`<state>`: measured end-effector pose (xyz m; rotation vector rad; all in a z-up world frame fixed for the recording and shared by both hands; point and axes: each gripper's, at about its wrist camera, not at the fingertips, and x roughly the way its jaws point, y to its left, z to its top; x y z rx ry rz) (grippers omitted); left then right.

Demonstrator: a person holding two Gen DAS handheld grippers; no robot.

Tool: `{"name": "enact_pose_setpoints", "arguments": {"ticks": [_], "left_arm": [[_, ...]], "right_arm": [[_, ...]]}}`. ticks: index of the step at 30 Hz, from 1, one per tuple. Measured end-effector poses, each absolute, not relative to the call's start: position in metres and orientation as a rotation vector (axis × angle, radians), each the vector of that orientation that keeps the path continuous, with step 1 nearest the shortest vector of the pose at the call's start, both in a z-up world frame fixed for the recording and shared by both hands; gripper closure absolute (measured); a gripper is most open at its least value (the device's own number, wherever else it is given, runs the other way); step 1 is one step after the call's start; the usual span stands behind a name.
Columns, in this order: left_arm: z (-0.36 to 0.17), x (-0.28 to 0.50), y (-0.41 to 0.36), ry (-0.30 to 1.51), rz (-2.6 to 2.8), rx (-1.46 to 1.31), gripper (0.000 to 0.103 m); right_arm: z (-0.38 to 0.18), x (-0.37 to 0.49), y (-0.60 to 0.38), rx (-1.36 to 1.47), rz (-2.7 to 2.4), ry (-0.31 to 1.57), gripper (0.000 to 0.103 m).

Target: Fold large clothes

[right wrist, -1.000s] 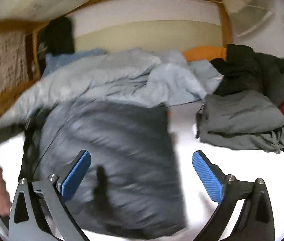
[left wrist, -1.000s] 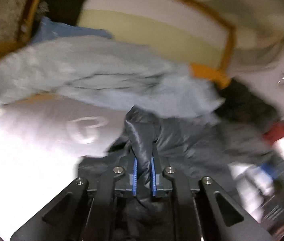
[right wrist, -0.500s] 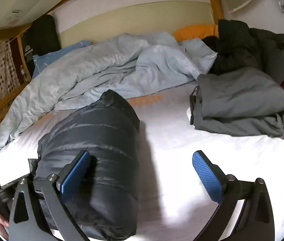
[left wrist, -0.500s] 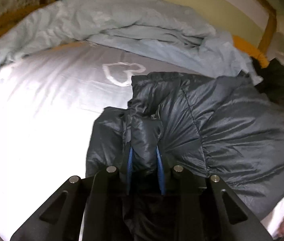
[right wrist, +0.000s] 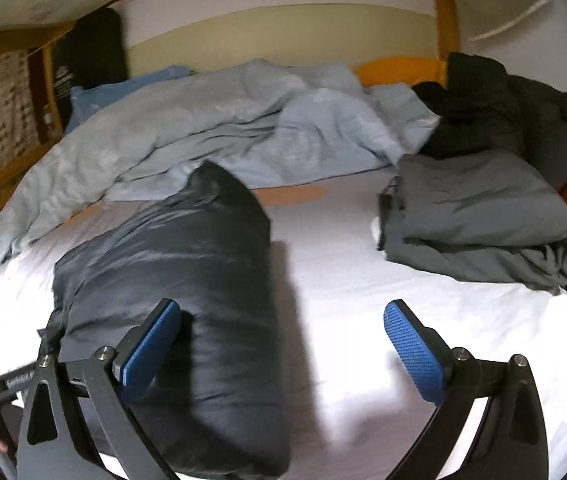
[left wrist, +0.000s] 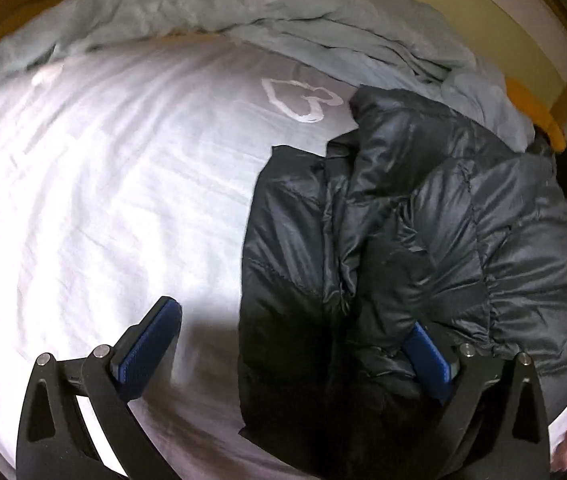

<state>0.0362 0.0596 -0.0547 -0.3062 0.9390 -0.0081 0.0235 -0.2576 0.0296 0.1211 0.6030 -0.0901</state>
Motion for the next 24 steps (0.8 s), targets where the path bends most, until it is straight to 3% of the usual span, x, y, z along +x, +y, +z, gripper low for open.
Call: {"name": "enact_pose_setpoints", "arguments": {"ticks": [8,9,11,15,19,21,23,24], "left_arm": [[-0.062,0.032,0.034,0.992,-0.169,-0.280,0.001],[-0.061,0.032,0.033,0.989,-0.182,-0.286,0.004],[-0.060,0.035,0.035,0.977,-0.247,-0.347,0.028],[-0.067,0.042,0.048,0.990,-0.357,-0.528,0.033],[-0.064,0.041,0.055,1.001,-0.400,-0.606,0.056],[-0.058,0.033,0.055,0.963,-0.397,-0.597,0.061],[-0.054,0.027,0.053,0.943,-0.385,-0.564,0.061],[-0.053,0.026,0.052,0.941,-0.377,-0.550,0.062]], "right_arm": [[0.016,0.040,-0.286,0.342,-0.034,0.739,0.001],[0.015,0.040,-0.291,0.371,-0.029,0.735,0.001],[0.014,0.044,-0.293,0.379,-0.007,0.753,0.001],[0.005,0.056,-0.280,0.335,0.156,0.860,0.001],[-0.021,0.066,-0.277,0.402,0.177,0.966,0.001],[-0.028,0.068,-0.277,0.422,0.164,0.978,0.001],[-0.028,0.067,-0.271,0.372,0.153,0.971,0.010],[-0.026,0.066,-0.265,0.319,0.154,0.971,0.023]]}}
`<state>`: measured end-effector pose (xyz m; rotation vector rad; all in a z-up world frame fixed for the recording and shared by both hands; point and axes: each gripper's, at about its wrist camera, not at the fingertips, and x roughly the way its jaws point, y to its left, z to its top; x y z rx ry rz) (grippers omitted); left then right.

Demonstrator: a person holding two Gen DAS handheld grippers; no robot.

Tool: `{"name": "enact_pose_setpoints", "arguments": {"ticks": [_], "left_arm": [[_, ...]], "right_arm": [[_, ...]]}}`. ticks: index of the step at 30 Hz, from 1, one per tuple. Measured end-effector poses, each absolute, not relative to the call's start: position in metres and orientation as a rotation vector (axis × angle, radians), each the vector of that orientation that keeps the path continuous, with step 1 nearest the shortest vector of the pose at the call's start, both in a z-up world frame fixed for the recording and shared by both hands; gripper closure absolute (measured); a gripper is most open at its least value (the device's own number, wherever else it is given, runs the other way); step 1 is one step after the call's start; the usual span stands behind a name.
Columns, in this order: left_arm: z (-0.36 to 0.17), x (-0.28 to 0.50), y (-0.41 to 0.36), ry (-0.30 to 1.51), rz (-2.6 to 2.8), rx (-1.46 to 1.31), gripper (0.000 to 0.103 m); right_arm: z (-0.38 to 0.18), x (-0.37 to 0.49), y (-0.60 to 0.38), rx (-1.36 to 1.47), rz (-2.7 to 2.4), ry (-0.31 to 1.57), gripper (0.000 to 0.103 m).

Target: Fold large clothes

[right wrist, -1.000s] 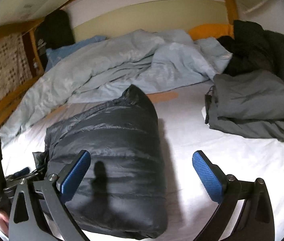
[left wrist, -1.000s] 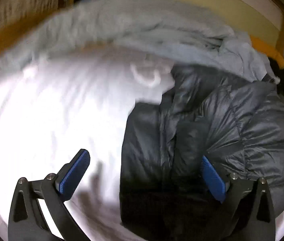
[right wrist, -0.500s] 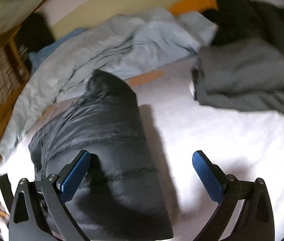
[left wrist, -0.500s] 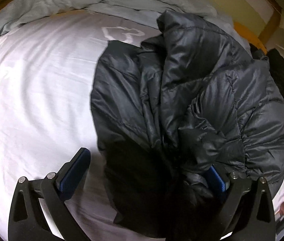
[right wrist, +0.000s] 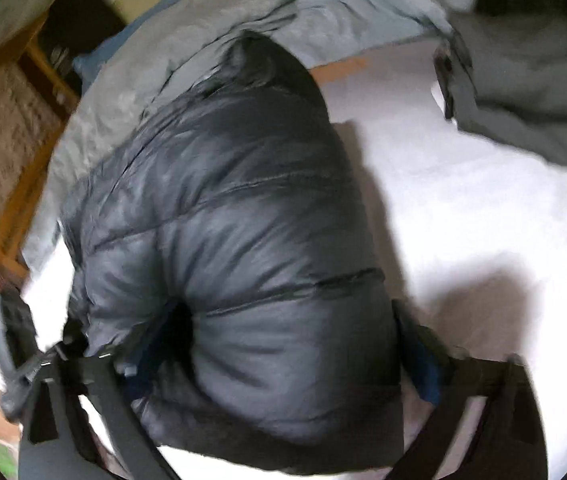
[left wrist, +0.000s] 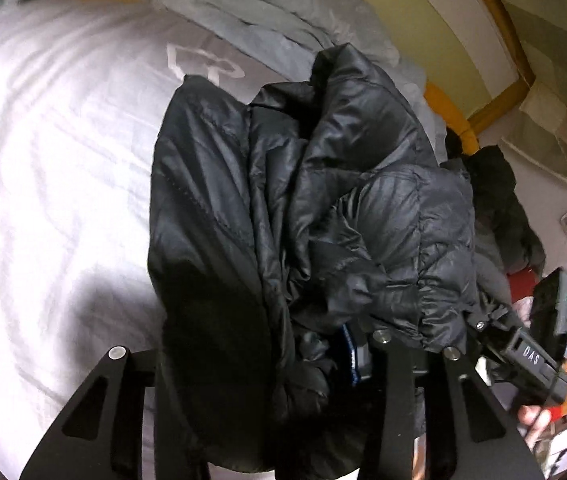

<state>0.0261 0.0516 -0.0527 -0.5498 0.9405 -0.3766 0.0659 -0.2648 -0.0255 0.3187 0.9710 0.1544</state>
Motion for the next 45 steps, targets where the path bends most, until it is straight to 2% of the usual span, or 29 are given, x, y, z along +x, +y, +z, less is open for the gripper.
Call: {"name": "enact_pose_setpoints", "arguments": {"ticks": [1,4,7,10,21,27,33,37,45], "left_arm": [[-0.051,0.026,0.050,0.940,-0.370,-0.538,0.063],[-0.045,0.033,0.036,0.909,-0.349,-0.455,0.065],[-0.033,0.028,0.017,0.831,-0.313,-0.316,0.065],[-0.024,0.023,0.001,0.764,-0.290,-0.193,0.066],[-0.017,0.013,0.000,0.673,-0.348,-0.150,0.067],[0.003,0.006,-0.015,0.606,-0.424,-0.187,0.068],[0.034,-0.003,-0.041,0.487,-0.453,-0.105,0.068],[0.070,0.012,-0.076,0.420,-0.472,-0.068,0.069],[0.138,0.049,-0.200,0.240,-0.620,0.027,0.071]], "right_arm": [[-0.021,0.064,-0.257,0.255,0.160,0.970,0.033],[-0.014,0.057,-0.246,0.179,0.156,0.942,0.049],[-0.011,0.049,-0.239,0.127,0.130,0.908,0.055],[-0.006,0.042,-0.235,0.109,0.117,0.888,0.055],[0.015,0.018,-0.245,0.074,0.109,0.832,0.055],[0.033,-0.009,-0.266,0.086,0.086,0.756,0.055],[0.061,-0.038,-0.285,0.079,0.065,0.661,0.055],[0.093,-0.041,-0.310,0.068,0.031,0.590,0.055],[0.143,-0.025,-0.411,0.107,-0.143,0.439,0.056]]}}
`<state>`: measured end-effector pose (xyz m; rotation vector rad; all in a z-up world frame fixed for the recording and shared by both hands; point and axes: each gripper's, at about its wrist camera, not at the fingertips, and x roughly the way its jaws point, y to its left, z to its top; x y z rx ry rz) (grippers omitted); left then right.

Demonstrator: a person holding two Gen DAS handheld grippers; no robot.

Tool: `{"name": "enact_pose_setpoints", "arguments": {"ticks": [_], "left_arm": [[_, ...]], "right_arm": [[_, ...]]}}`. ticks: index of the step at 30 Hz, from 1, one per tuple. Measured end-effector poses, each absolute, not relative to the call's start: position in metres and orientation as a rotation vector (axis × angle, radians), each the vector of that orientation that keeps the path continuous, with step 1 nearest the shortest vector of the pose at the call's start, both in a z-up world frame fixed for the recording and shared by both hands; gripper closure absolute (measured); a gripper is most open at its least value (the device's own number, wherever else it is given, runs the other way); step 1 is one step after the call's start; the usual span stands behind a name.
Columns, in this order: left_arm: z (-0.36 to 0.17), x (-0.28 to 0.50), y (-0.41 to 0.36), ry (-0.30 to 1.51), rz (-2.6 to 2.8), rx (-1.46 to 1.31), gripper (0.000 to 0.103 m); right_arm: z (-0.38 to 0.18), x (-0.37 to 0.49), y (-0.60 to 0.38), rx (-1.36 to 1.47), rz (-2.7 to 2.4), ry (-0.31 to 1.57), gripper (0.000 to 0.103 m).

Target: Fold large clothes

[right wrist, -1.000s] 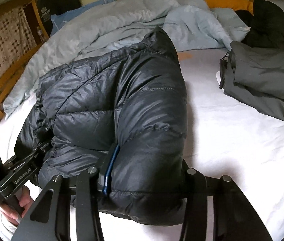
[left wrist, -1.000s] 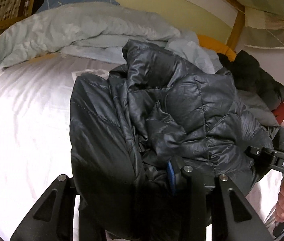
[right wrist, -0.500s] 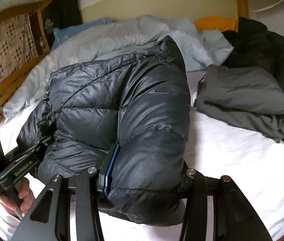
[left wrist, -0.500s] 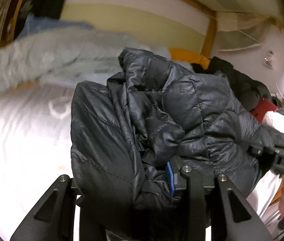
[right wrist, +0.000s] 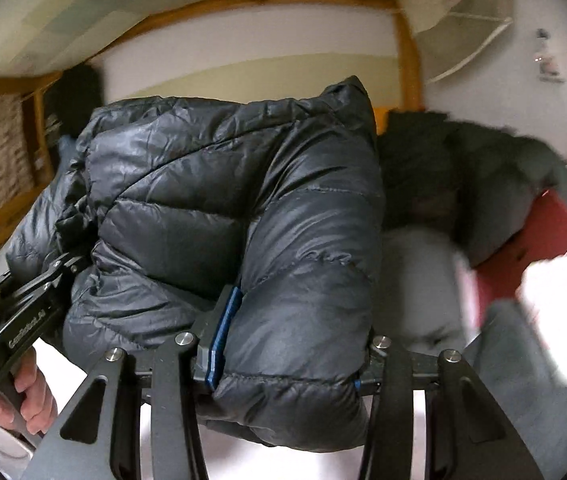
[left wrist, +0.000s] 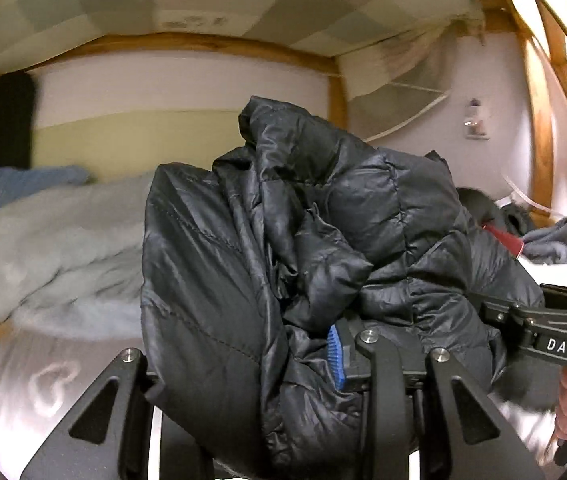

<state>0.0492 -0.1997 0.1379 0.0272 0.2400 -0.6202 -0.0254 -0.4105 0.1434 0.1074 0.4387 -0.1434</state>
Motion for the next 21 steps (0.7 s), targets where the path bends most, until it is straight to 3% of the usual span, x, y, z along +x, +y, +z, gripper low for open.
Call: {"name": "enact_pose_setpoints", "arguments": {"ticks": [8,15,18,21], "left_arm": [[0.128,0.106,-0.315,0.235,-0.698,0.112,0.071],[0.049,0.158,-0.374,0.482,-0.725,0.169,0.070],[0.032,0.157,-0.376,0.456,-0.705,0.213,0.070],[0.042,0.162,-0.374,0.481,-0.684,0.179,0.057]], "right_arm": [[0.158,-0.023,-0.497,0.070,-0.349,0.263,0.056],[0.128,0.029,-0.536,0.109,-0.502,0.466,0.054],[0.109,0.038,-0.547,0.174,-0.525,0.554,0.050],[0.111,0.040,-0.538,0.092,-0.541,0.538,0.049]]}}
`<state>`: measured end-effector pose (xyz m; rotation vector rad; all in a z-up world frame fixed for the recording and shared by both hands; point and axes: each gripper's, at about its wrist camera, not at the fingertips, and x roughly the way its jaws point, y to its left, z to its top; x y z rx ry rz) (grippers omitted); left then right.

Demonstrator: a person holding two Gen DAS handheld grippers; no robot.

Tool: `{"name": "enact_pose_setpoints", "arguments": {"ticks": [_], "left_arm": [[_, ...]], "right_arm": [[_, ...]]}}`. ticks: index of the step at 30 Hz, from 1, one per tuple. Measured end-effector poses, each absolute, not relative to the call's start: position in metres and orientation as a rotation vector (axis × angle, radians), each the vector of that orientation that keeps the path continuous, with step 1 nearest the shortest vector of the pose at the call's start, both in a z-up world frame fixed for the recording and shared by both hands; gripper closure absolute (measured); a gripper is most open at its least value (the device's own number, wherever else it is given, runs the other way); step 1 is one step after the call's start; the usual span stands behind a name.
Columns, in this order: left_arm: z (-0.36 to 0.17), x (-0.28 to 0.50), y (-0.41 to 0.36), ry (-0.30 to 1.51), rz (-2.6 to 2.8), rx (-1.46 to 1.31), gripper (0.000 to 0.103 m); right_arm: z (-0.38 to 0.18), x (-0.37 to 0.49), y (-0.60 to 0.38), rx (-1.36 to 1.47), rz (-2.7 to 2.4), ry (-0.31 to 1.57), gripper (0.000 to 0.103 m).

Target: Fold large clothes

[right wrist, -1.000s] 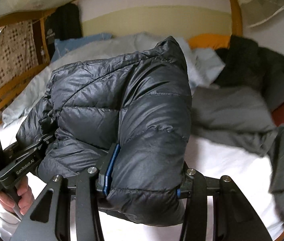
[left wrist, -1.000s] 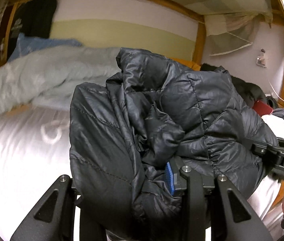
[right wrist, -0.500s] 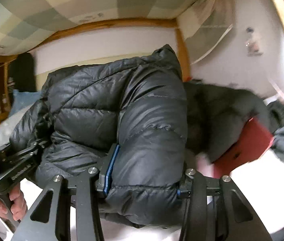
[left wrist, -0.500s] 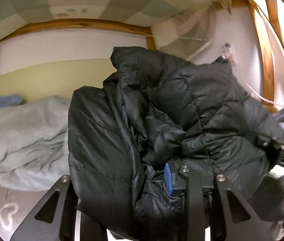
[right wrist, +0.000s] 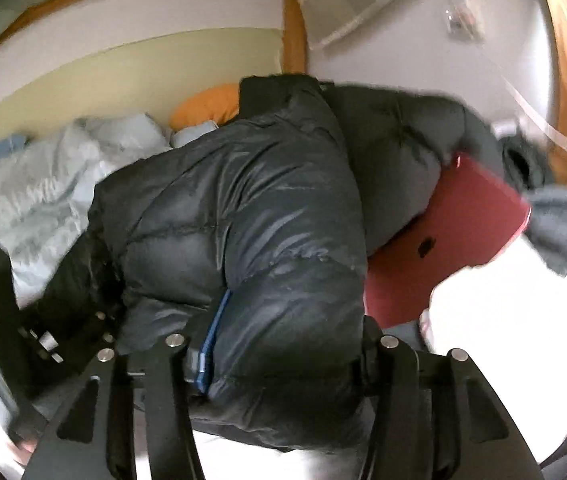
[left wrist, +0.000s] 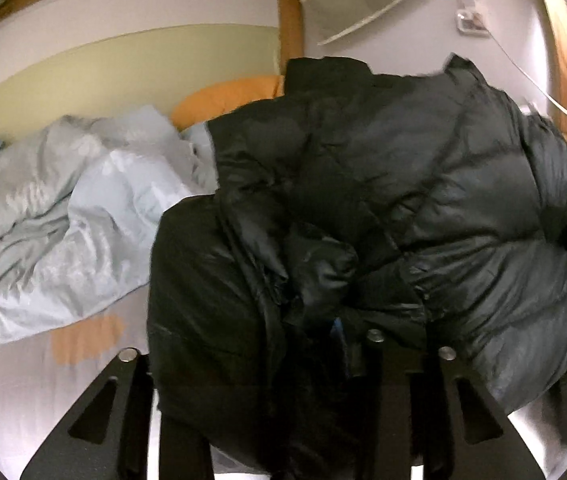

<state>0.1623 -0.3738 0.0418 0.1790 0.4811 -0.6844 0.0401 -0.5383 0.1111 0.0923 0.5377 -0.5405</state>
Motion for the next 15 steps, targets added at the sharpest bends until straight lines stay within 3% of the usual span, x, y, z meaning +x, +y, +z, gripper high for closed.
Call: {"name": "enact_pose_setpoints", "arguments": {"ticks": [2,5,7,8,15], "left_arm": [[0.050,0.160,-0.370,0.431,-0.590,0.189,0.027],[0.060,0.143,-0.345,0.286,-0.485,0.254,0.006],[0.063,0.133,-0.324,0.240,-0.452,0.292,0.004],[0.065,0.129,-0.314,0.229,-0.446,0.303,0.004],[0.090,0.091,-0.255,0.151,-0.436,0.225,0.000]], "right_arm": [[0.107,0.037,-0.538,0.092,-0.541,0.549,0.049],[0.110,0.023,-0.540,0.204,-0.500,0.563,0.044],[0.111,0.014,-0.541,0.209,-0.485,0.530,0.025],[0.111,0.012,-0.541,0.190,-0.506,0.517,0.021],[0.115,-0.018,-0.515,0.035,-0.526,0.417,0.015]]}}
